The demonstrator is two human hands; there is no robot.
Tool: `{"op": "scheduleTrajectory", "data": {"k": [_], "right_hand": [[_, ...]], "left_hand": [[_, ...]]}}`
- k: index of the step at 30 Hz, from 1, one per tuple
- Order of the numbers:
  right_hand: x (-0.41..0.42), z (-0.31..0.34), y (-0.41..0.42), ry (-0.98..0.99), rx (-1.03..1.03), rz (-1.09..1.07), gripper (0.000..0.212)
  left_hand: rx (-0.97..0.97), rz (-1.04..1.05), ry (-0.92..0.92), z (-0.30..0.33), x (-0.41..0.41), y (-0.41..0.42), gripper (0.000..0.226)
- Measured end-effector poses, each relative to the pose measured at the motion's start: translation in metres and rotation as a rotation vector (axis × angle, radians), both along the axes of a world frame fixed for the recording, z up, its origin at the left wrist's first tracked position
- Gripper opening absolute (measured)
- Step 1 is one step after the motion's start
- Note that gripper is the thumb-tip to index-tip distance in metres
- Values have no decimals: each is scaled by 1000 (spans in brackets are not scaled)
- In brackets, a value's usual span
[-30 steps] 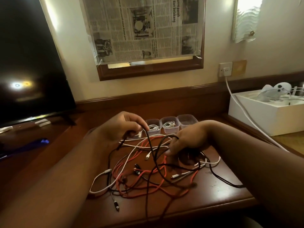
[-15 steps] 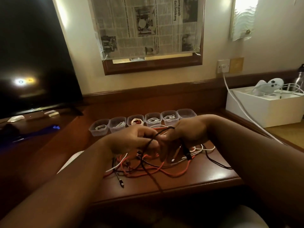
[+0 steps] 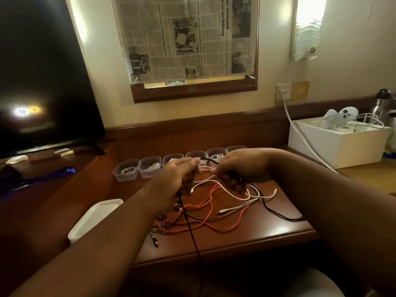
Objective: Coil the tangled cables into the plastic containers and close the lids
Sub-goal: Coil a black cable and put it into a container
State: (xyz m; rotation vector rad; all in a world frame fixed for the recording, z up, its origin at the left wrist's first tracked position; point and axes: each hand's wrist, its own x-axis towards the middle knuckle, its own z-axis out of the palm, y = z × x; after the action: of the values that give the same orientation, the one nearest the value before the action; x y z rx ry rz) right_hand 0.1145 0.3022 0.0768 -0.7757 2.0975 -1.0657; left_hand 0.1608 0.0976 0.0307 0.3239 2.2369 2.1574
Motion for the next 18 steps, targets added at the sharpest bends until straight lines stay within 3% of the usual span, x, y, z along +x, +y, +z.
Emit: {"op": "scheduleTrajectory", "data": {"k": [5, 7, 9, 11, 13, 14, 16, 18], "right_hand": [[16, 2, -15, -573, -589, 186, 35], [17, 5, -26, -537, -804, 39, 35], [11, 3, -32, -293, -909, -167, 31], [-1, -7, -31, 269, -766, -305, 20], [-10, -21, -29, 866, -232, -292, 19], [-15, -30, -27, 1024, 34, -243, 22], [-16, -45, -26, 1002, 187, -178, 10], [-15, -56, -25, 735, -6, -219, 19]], "left_hand": [[207, 13, -41, -15, -2, 9, 21], [210, -4, -58, -27, 2, 20, 23], [190, 23, -40, -35, 3, 28, 21], [104, 95, 0, -37, 3, 28, 21], [-83, 150, 70, -34, 4, 21, 24], [-187, 159, 107, -31, 4, 16, 25], [-355, 182, 193, -28, 5, 5, 25], [-379, 238, 251, -26, 2, -5, 27]]}}
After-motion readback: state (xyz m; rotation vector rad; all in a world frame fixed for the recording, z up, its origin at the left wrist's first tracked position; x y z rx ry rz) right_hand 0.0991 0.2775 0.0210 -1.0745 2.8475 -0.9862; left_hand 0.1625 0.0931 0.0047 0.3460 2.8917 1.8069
